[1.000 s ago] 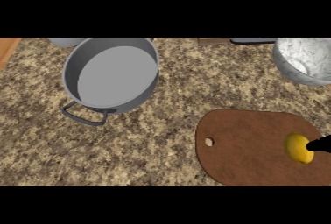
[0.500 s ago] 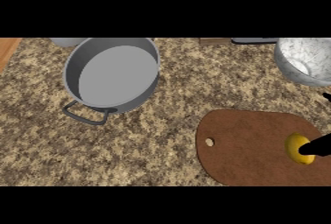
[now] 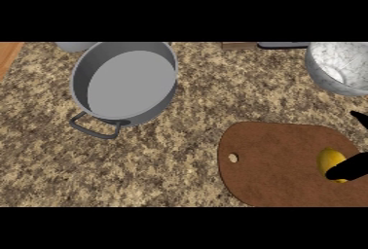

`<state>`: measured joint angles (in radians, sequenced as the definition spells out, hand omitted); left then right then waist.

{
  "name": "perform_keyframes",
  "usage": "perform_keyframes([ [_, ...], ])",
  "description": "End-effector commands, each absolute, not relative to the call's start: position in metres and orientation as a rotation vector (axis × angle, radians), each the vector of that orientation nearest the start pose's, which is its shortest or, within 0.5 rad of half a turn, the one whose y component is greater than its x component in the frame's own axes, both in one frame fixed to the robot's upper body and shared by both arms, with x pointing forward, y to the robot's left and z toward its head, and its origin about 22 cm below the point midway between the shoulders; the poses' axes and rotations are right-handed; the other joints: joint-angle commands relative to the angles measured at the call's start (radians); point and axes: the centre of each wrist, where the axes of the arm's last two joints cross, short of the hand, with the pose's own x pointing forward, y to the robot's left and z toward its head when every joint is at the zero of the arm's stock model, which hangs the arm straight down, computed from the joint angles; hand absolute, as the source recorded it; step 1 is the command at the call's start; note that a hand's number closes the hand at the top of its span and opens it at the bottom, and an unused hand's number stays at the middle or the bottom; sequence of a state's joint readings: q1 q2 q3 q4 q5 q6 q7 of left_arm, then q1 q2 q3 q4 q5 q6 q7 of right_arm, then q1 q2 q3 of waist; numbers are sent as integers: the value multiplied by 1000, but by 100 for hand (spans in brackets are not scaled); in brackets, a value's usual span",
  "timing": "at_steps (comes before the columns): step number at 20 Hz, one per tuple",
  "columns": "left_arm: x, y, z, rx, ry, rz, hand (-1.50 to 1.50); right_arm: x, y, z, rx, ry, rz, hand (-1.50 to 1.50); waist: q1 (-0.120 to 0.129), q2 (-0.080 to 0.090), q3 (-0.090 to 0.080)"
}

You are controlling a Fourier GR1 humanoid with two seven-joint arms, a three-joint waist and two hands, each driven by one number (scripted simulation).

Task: Pick the lemon from the cutting board and place it in the pot

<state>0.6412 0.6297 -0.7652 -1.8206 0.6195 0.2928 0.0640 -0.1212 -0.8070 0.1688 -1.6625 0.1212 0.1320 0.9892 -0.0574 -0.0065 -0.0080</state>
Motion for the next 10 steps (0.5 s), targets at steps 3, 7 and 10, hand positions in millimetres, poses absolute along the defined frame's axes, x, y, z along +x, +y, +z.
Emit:
perform_keyframes([
  [3,113,231,13,-251,-1244,-59,0,258,-329,107,-831,-574,581,-150,-18,-5,6],
  [7,113,229,10,-266,-1234,-58,0,258,-328,102,-832,-547,575,-150,-15,-3,5],
  [10,114,227,10,-267,-1226,-55,0,255,-326,100,-838,-547,579,-150,-29,-4,5],
])
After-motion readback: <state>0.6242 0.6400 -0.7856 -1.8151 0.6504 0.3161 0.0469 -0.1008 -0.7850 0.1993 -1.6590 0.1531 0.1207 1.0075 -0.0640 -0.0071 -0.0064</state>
